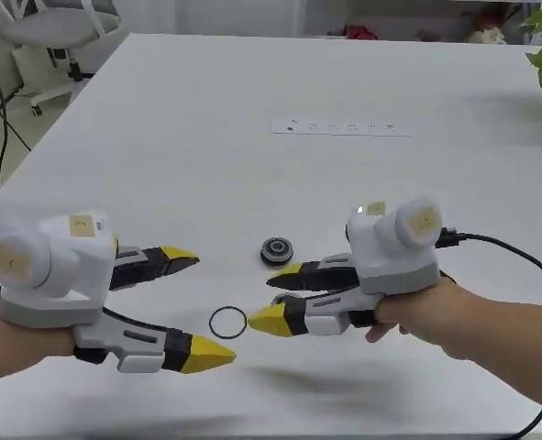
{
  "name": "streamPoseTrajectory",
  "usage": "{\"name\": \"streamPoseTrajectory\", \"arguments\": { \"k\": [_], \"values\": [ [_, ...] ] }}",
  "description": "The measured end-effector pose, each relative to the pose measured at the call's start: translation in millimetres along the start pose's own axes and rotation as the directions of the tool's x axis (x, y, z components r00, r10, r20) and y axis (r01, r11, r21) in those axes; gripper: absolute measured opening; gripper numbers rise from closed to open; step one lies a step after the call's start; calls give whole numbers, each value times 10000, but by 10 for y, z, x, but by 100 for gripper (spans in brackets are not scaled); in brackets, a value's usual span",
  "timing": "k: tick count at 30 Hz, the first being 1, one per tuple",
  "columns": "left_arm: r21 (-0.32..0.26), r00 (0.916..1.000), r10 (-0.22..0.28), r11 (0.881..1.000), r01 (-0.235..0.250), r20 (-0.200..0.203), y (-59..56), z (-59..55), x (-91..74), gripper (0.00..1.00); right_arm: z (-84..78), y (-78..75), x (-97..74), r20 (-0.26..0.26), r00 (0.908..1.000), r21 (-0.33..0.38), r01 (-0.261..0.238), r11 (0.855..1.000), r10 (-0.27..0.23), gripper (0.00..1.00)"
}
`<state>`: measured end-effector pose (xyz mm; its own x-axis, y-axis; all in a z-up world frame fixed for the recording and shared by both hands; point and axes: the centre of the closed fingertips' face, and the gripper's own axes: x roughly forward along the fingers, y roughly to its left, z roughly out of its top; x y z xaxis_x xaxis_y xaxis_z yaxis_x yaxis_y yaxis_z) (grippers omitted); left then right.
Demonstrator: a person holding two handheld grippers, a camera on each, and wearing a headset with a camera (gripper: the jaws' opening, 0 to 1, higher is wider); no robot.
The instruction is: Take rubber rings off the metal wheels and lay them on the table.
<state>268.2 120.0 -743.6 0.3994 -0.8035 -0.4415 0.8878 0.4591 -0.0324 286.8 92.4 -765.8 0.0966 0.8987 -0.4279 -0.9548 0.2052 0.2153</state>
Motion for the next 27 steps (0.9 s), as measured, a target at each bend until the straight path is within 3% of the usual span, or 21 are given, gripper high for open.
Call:
{"name": "streamPoseTrajectory", "arguments": {
  "k": [6, 14, 27],
  "values": [
    [111, 10000, -30, 9999, 30, 2, 25, 52, 61, 81, -12, -33, -93, 3, 9999, -301, 101, 9995, -101, 41],
    [267, 9998, -172, 9995, 174, -60, 49, 112, 134, 78, -99, -98, -196, -403, 9990, -851, 177, 9962, -212, 44],
    [301, 9992, -377, 9988, 380, -117, 77, 149, 305, 74, -238, -219, -318, -670, 9970, -898, 317, 9955, -378, 42]
  ]
}}
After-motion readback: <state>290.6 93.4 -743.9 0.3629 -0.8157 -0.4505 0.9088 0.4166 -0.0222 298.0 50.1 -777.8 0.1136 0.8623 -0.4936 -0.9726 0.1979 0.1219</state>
